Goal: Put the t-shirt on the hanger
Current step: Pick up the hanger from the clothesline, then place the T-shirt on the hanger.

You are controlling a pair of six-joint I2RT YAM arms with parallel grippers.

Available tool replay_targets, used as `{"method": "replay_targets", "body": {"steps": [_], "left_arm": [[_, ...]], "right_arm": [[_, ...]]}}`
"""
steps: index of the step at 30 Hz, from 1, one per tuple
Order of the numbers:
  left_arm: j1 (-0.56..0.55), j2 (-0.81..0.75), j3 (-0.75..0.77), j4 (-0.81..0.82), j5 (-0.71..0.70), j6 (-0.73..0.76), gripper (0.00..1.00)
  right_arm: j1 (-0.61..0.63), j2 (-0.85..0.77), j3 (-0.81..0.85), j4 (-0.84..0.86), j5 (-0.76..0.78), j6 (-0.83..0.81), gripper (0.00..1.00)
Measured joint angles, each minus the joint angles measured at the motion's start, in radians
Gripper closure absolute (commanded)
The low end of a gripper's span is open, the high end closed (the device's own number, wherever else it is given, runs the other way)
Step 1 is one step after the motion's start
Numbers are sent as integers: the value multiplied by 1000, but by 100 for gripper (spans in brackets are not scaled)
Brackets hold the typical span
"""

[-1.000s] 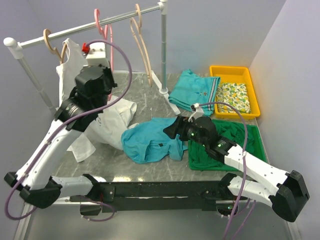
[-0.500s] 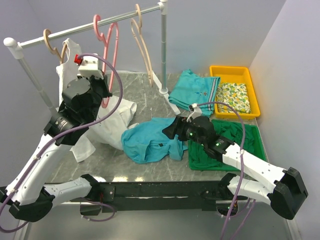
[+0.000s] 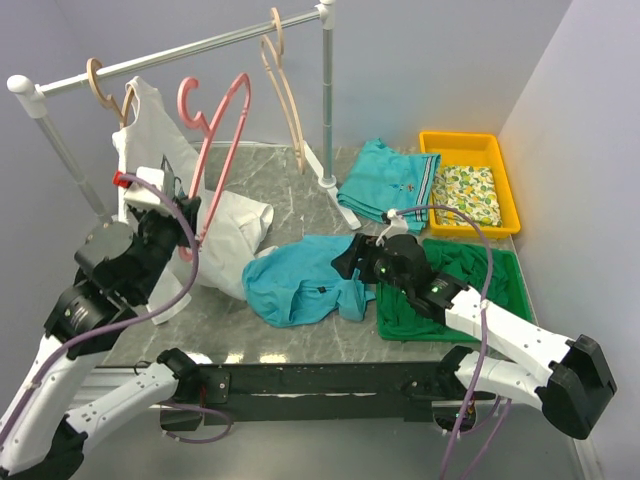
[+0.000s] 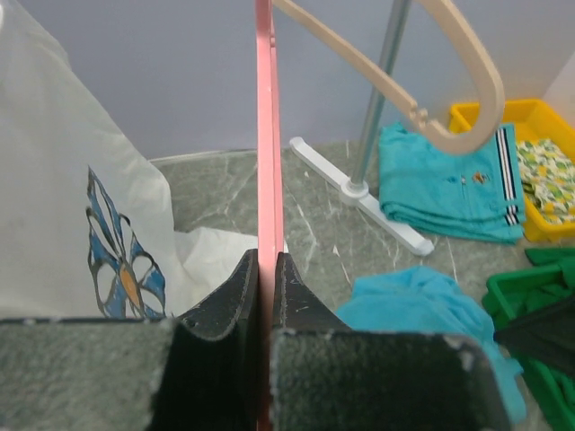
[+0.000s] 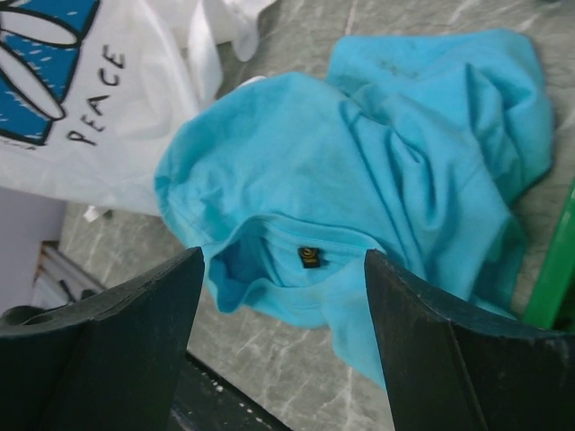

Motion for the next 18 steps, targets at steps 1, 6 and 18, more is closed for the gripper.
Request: {"method": "replay_targets", "body": {"steps": [1, 6, 18], "left_arm": [[0, -23, -18, -7, 9, 0, 99], [0, -104, -118, -39, 59, -2, 99], [0, -139, -200, -71, 143, -26, 99]], "right_arm": [[7, -2, 0, -11, 19, -2, 21], [69, -11, -1, -84, 125, -10, 21], [151, 293, 114, -212, 235, -9, 29]]}}
